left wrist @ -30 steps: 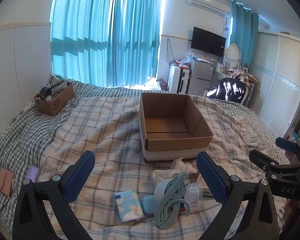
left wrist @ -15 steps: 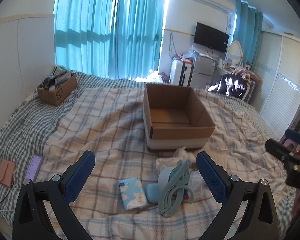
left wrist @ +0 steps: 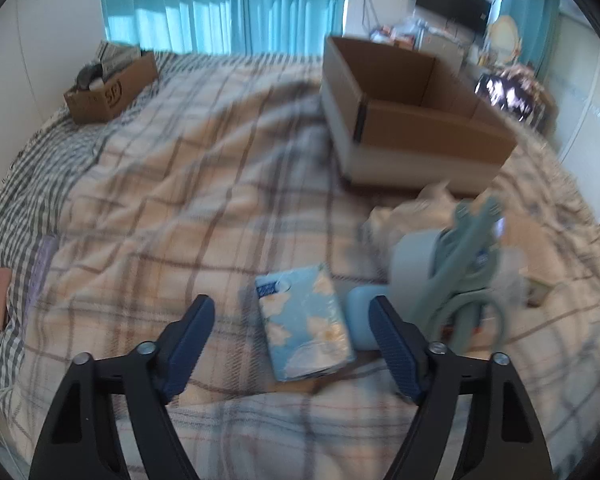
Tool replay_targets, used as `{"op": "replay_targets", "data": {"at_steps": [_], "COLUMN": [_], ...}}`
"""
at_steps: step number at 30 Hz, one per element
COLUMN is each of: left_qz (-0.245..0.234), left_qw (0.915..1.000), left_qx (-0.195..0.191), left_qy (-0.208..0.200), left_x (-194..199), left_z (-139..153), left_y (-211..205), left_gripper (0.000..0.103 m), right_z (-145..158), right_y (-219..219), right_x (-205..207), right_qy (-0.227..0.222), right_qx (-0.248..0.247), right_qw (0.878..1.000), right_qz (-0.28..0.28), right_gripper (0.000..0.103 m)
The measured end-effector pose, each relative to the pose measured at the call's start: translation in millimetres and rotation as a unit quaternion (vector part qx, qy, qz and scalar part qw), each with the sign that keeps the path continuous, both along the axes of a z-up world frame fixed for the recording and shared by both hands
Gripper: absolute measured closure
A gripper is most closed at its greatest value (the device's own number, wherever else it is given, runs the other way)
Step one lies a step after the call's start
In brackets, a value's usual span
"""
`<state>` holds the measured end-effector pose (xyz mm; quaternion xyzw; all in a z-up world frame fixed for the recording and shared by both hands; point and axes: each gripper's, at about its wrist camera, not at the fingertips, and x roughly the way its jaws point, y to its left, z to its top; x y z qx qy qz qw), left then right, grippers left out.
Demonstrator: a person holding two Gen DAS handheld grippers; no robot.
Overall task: Organize objects
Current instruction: 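Grasp the blue tissue pack with the left gripper while the right gripper grasps the teal hanger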
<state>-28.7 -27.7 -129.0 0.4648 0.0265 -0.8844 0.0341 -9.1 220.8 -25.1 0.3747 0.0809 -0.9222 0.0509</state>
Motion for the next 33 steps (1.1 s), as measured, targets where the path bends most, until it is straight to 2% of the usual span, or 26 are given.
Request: {"op": "replay_targets", "data": {"at_steps": [4,6,8,9,15,17,20,22,24,29,33], "left_qz": [-0.011,-0.012,-0.022,-0.031,-0.023,-0.01,0.012,0.024,0.034,0.049,0.048], "left_qw": [0.997,0.9959,0.9949,0.9939,0.9967,0.9983,0.9983,0.9985,0.9981,0.9967,0.9957], "left_qx": [0.032,0.051,0.066,0.077,0.05,0.041,0.056,0.045,0.042,0.061,0.076], "left_qy": [-0.069,-0.074,-0.074,-0.073,-0.059,-0.039,-0.006,0.02,0.029,0.02,0.022], "left_x": [-15,-17,-18,-18,-2,7,21,27,27,17,15], "left_z": [-32,-37,-37,-36,-21,-5,25,43,50,48,48], "left_y": [0,-2,-1,0,-2,-11,-35,-47,-55,-74,-80], "left_gripper": [0.026,0.027,0.037,0.048,0.052,0.052,0.052,0.052,0.052,0.052,0.052], "right_z": [-13,-18,-23,-25,-34,-40,-51,-62,-73,-96,-116], "right_y": [-4,-6,-8,-10,-32,-46,-72,-90,-106,-140,-149], "right_x": [-5,-6,-7,-7,0,2,7,8,8,-1,-21], "right_qy": [-0.017,-0.024,-0.03,-0.034,-0.06,-0.076,-0.099,-0.116,-0.138,-0.187,-0.216], "right_qx": [0.007,0.008,0.008,0.008,0.007,-0.003,0.0,-0.001,-0.003,-0.023,-0.034], "right_qw": [1.0,1.0,0.999,0.999,0.998,0.996,0.993,0.99,0.987,0.977,0.973], "right_qz": [0.004,0.006,0.009,0.012,0.033,0.045,0.067,0.08,0.085,0.095,0.069], "right_gripper": [0.0,0.0,0.0,0.0,0.0,0.0,0.0,0.002,0.007,0.015,0.031]}}
